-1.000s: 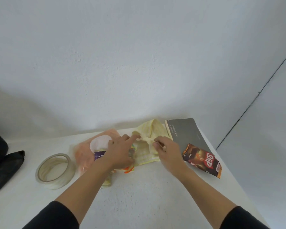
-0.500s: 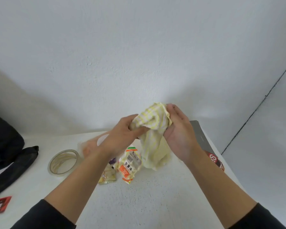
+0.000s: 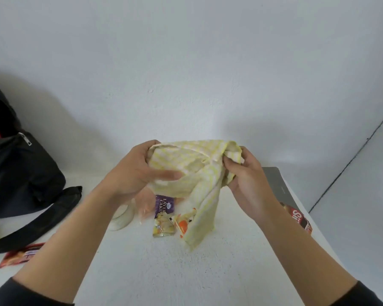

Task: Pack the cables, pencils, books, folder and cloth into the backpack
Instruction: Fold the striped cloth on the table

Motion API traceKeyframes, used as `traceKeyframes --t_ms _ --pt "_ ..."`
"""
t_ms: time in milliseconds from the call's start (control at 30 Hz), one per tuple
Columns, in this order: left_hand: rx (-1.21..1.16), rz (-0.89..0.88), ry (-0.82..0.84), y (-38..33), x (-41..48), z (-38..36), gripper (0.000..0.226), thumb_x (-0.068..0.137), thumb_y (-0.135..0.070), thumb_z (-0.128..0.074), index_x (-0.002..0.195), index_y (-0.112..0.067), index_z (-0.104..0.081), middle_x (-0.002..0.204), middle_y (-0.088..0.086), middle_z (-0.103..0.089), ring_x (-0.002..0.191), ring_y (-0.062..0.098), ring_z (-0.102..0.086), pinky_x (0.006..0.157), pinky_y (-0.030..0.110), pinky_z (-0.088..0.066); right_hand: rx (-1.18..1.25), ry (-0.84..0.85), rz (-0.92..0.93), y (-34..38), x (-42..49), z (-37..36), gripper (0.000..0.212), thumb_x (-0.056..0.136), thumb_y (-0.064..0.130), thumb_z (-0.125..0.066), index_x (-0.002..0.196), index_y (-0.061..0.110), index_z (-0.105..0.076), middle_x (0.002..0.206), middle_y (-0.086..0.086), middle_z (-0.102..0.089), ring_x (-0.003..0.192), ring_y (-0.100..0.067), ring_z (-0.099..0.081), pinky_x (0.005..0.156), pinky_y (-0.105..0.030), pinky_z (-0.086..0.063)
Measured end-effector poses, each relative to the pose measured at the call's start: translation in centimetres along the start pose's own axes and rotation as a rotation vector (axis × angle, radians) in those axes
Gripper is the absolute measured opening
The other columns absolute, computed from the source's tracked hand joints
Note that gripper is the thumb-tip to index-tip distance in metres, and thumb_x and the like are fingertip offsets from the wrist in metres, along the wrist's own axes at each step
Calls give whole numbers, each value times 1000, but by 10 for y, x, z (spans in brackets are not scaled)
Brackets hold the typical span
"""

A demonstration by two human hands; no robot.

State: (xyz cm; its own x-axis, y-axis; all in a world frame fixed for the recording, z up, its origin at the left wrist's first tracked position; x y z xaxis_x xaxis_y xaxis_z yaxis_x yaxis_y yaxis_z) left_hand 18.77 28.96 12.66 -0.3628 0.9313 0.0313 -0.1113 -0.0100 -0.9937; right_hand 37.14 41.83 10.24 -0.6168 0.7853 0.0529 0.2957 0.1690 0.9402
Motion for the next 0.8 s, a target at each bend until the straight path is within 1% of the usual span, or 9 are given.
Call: traceKeyframes --t_ms 67,133,233,300,400,533,633,733,800 --pt "17 38 39 2 -11 17 50 62 0 -93 106 -6 -71 108 17 -76 102 35 -74 87 45 -60 19 -58 -85 -7 -2 -3 21 103 7 -54 119 -1 -64 111 -16 -74 99 -28 -71 84 -39 -58" --pt "86 107 74 13 -24 35 43 69 1 -89 108 -7 -76 108 17 -77 103 35 -74 87 42 -60 -55 -115 -150 -19 -5 -6 20 104 11 -55 113 2 -71 111 -17 -76 104 -30 -73 91 -43 -59" --pt "223 226 63 36 -41 70 21 72 -16 -91 91 -11 -82 100 14 -79 100 33 -74 88 35 -60 -170 -156 -216 -34 -11 -14 23 104 16 -57 107 1 -74 110 -19 -76 104 -33 -73 94 -47 -57" --pt "224 245 88 40 -53 80 20 85 -28 -79 98 -13 -82 110 13 -78 107 28 -73 99 40 -55 -203 -149 -245 -41 -16 -25 26 103 21 -59 104 1 -75 108 -20 -76 100 -35 -74 96 -51 -56" --pt "-172 264 0 37 -64 91 32 97 -28 -61 120 -9 -74 126 14 -72 116 26 -70 100 40 -56 -158 -66 -344 -49 -24 -51 30 102 29 -59 110 6 -77 110 -16 -77 102 -33 -74 97 -47 -54" --pt "-609 296 22 35 -83 96 48 95 -38 -56 127 -7 -71 117 13 -75 98 29 -74 77 40 -63 -32 15 -359 -48 -36 -95 33 105 33 -53 117 11 -74 113 -7 -77 105 -21 -74 91 -38 -55" --pt "-658 229 131 33 -99 105 48 89 -35 -74 129 -9 -71 127 16 -71 109 30 -73 85 43 -62 36 20 -258 -41 -44 -114 36 107 32 -47 123 8 -68 119 -10 -75 111 -22 -72 90 -36 -56" --pt "-769 184 333 31 -112 102 52 101 -8 -60 150 2 -45 142 25 -58 128 39 -60 102 50 -52 167 92 -256 -42 -53 -132 48 109 40 -37 139 8 -58 133 -15 -67 124 -28 -65 103 -46 -51" --pt "-693 247 276 40 -120 104 84 82 -12 -85 153 -4 -41 137 20 -64 121 37 -66 94 48 -58 231 130 -286 -49 -61 -145 55 109 47 -33 143 10 -53 138 -15 -64 129 -27 -62 107 -46 -48"
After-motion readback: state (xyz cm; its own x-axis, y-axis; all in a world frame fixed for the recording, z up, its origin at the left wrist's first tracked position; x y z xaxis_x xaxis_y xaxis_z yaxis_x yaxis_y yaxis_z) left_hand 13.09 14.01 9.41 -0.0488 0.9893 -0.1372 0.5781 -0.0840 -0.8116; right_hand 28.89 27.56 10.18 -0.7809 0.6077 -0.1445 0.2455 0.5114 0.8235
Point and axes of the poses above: each hand's wrist, its own x-axis towards the middle knuckle, its own z-axis out of the back of the hand, y = z × x, the point moved 8 cm from there along x, towards the middle knuckle
